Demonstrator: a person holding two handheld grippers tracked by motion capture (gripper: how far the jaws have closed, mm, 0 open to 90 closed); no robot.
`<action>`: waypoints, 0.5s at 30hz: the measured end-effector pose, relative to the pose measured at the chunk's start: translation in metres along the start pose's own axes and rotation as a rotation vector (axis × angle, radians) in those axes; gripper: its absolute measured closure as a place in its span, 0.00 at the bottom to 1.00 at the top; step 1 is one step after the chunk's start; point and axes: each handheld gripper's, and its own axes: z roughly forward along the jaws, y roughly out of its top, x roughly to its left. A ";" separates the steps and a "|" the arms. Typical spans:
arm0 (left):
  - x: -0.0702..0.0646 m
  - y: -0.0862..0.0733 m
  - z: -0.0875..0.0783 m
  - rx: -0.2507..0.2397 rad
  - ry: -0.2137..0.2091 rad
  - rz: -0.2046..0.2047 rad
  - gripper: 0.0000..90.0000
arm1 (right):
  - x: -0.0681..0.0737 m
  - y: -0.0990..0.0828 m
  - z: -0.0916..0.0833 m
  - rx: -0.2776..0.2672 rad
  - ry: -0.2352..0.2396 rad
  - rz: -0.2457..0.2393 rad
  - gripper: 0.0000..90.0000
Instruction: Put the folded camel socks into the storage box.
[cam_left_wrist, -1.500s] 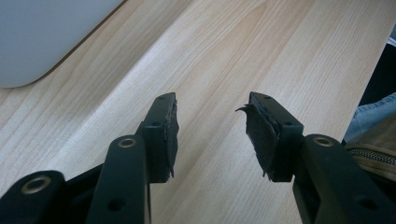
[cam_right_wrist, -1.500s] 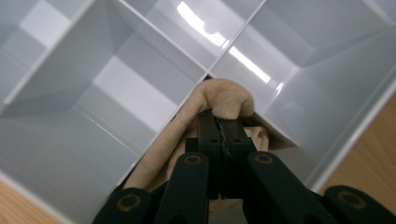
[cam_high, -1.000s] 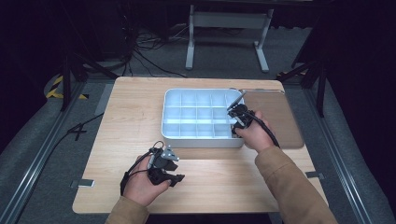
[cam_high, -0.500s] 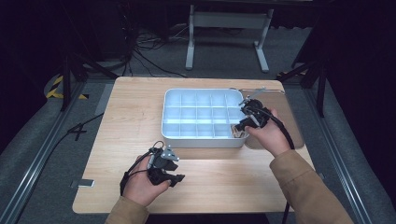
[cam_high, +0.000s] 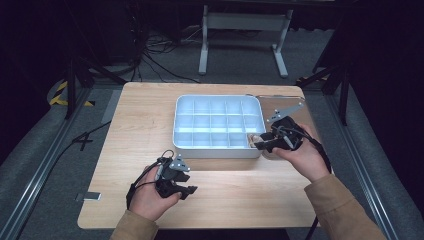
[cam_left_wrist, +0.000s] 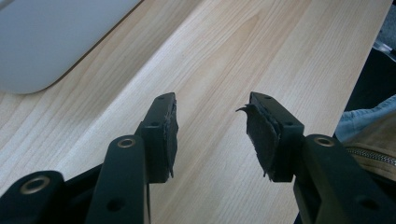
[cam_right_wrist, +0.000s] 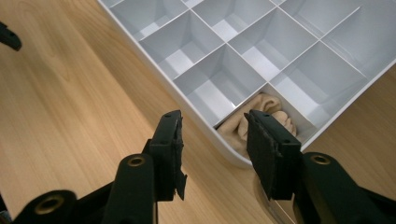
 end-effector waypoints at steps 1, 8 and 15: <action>0.000 0.000 0.000 -0.001 -0.001 -0.001 0.59 | 0.000 -0.002 -0.001 -0.005 0.004 0.003 0.61; 0.001 -0.002 -0.015 -0.035 0.012 -0.007 0.58 | 0.009 -0.024 -0.011 -0.056 0.052 -0.023 0.57; 0.002 -0.003 -0.017 -0.035 0.012 -0.006 0.58 | 0.018 -0.050 -0.009 -0.108 0.090 0.012 0.55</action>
